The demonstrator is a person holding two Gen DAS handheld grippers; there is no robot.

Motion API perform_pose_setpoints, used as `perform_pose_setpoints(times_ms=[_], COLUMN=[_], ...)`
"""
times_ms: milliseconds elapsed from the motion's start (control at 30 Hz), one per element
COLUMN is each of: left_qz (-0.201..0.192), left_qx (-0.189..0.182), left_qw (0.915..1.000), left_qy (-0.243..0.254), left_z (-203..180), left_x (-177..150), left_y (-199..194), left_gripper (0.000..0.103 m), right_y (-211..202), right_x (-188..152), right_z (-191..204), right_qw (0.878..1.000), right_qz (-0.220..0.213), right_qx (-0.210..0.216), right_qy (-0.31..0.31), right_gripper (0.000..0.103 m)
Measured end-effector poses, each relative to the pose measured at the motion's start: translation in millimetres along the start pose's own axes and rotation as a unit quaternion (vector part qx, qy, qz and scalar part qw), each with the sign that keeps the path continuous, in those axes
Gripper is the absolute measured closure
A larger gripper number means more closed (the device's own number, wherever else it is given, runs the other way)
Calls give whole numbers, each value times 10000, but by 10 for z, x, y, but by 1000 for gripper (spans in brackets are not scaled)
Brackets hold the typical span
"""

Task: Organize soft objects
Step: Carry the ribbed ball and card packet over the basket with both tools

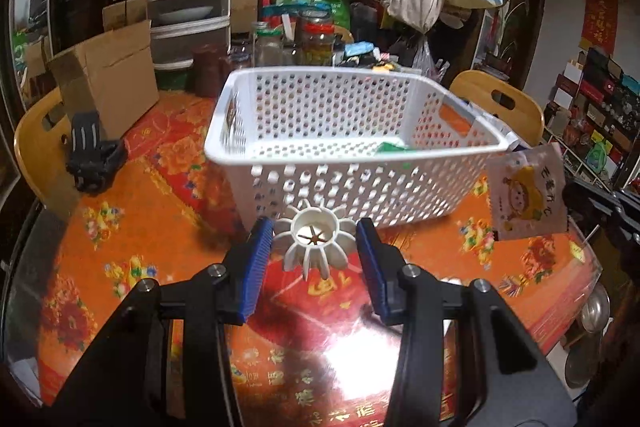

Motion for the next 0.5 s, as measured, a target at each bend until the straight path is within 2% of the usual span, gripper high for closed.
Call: perform_pose_setpoints(times_ms=[300, 500], left_qz=[-305, -304], left_qx=[-84, -97], left_qw=[9993, 9994], left_qy=[177, 156], left_z=[-100, -57], left_x=[688, 1135], left_y=[-117, 42], left_gripper=[62, 62], right_y=[20, 231], right_x=[469, 760], right_z=[-85, -140], right_qw=[9995, 9993], right_qz=[-294, -281], right_qx=[-135, -238], right_qy=[-45, -26], right_gripper=[103, 103])
Point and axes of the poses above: each gripper's, at about its wrist camera, not at the fingertips, and y roughly the way its jaws point, z to its left, x to its top, the point moved 4 cm from there along y, roughly the way its jaws point, and after that the axes turned 13 degrees about -x, right-handed, at the moved point
